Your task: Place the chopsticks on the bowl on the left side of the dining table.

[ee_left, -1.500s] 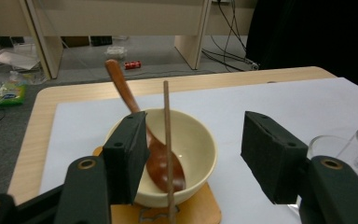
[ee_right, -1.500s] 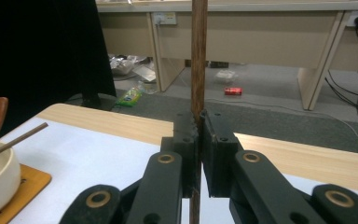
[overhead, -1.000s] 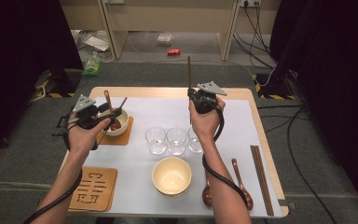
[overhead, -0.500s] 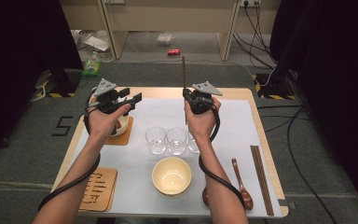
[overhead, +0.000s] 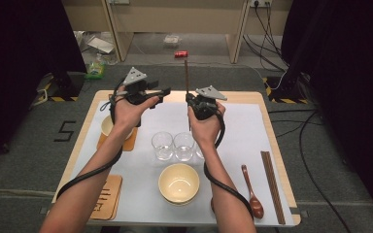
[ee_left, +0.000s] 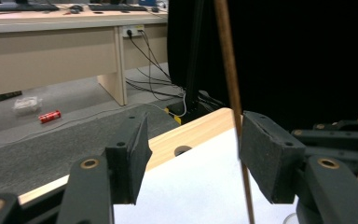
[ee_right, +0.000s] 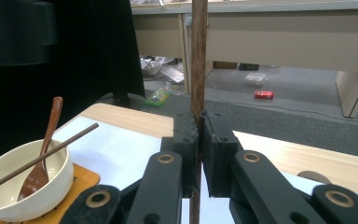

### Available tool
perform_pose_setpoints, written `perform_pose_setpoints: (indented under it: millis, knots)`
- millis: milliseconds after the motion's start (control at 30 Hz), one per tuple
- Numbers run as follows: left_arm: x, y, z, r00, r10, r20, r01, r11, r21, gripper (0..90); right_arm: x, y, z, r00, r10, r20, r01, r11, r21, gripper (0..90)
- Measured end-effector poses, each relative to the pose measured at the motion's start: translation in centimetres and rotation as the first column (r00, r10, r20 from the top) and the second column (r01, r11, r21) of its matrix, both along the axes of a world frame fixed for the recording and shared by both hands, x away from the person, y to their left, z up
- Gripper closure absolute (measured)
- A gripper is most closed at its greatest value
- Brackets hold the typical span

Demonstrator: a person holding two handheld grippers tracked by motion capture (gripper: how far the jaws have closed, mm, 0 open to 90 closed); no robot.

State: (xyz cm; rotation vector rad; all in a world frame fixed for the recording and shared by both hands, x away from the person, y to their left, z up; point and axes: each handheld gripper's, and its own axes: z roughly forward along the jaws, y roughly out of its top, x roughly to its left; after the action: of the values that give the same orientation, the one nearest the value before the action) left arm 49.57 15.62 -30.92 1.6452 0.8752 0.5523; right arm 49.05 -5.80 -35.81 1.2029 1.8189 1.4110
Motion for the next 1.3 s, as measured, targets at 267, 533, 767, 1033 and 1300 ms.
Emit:
perform_pose_setpoints:
  millis: [267, 533, 767, 1033, 1300]
  knots:
    - [1.5, -2.6, 0.6, 0.9986, -0.048, -0.023, 0.048, 0.9988, -0.003, 48.7, -0.2, 0.4, 0.0, 1.0, 0.01, 0.003, -0.01, 1.0, 0.003, 84.9]
    - [2.4, -4.1, 0.0, 0.9952, -0.078, -0.059, 0.079, 0.9969, 0.005, 60.2, -0.5, 0.2, 0.2, 0.9998, 0.011, 0.014, -0.011, 1.0, -0.002, 84.9]
    - [2.9, -4.7, -0.5, 0.9914, -0.112, -0.067, 0.113, 0.9935, 0.01, 67.8, -0.7, 0.2, 0.2, 0.9998, 0.012, 0.018, -0.012, 1.0, -0.013, 84.9]
    - [2.9, -5.1, -0.4, 0.9896, -0.133, -0.054, 0.135, 0.9905, 0.025, 80.3, -0.8, 0.2, 0.0, 0.9996, 0.013, 0.024, -0.013, 1.0, -0.02, 84.9]
    - [2.3, -5.1, -0.1, 0.9903, -0.138, -0.01, 0.139, 0.9896, 0.038, 84.7, -1.0, 0.1, 0.4, 0.9991, 0.042, 0.007, -0.042, 0.999, -0.024, 73.5]
